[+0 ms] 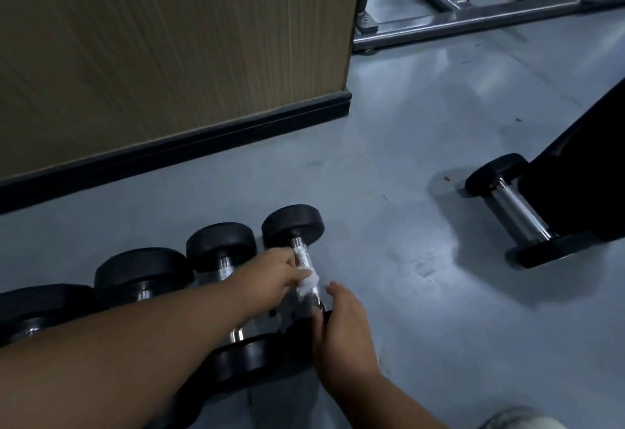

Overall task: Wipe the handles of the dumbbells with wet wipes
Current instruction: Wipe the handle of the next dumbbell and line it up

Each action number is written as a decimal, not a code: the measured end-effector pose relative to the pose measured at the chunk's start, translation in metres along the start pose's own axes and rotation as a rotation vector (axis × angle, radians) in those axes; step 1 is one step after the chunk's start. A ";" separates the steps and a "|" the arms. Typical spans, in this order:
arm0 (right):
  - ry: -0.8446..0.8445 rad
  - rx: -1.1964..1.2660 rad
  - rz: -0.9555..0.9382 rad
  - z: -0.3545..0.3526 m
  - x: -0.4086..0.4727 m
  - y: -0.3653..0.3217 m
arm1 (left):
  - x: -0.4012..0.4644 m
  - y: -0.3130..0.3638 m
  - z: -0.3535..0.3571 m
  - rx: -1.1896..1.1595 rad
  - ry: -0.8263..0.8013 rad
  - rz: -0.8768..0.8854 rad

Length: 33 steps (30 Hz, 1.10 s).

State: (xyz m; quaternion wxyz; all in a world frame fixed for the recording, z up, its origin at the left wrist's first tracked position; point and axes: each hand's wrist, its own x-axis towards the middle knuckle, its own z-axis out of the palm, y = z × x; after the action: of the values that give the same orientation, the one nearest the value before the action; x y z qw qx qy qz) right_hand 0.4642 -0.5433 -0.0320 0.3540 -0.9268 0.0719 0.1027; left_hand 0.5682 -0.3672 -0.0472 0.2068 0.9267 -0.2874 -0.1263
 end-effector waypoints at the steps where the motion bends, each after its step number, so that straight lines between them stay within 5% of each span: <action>1: 0.053 -0.048 -0.037 0.007 -0.001 0.000 | 0.001 -0.005 -0.001 -0.026 0.051 -0.040; 7: 0.339 -0.183 -0.226 0.028 -0.005 0.001 | 0.018 -0.002 -0.001 -0.064 0.244 -0.129; 13: 0.412 -0.208 -0.297 0.033 -0.004 0.008 | -0.002 0.011 0.017 -0.093 0.168 0.175; 19: 0.454 -0.245 -0.316 0.034 -0.004 0.006 | 0.020 -0.001 0.010 -0.121 0.332 -0.011; 24: 0.490 -0.208 -0.343 0.039 -0.003 0.010 | -0.013 0.021 0.021 -0.218 0.111 0.228; 30: 0.491 -0.114 -0.310 0.041 -0.005 0.010 | 0.021 -0.008 0.011 -0.287 0.229 -0.057; 33: 0.486 -0.069 -0.346 0.040 -0.005 0.011 | 0.006 0.014 0.017 -0.332 0.127 0.113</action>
State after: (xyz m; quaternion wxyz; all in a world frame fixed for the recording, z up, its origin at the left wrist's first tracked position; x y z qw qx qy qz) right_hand 0.4513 -0.5246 -0.0665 0.3070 -0.9342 -0.0081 -0.1815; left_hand 0.5606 -0.3863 -0.0567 0.3814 0.8682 -0.3008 -0.1015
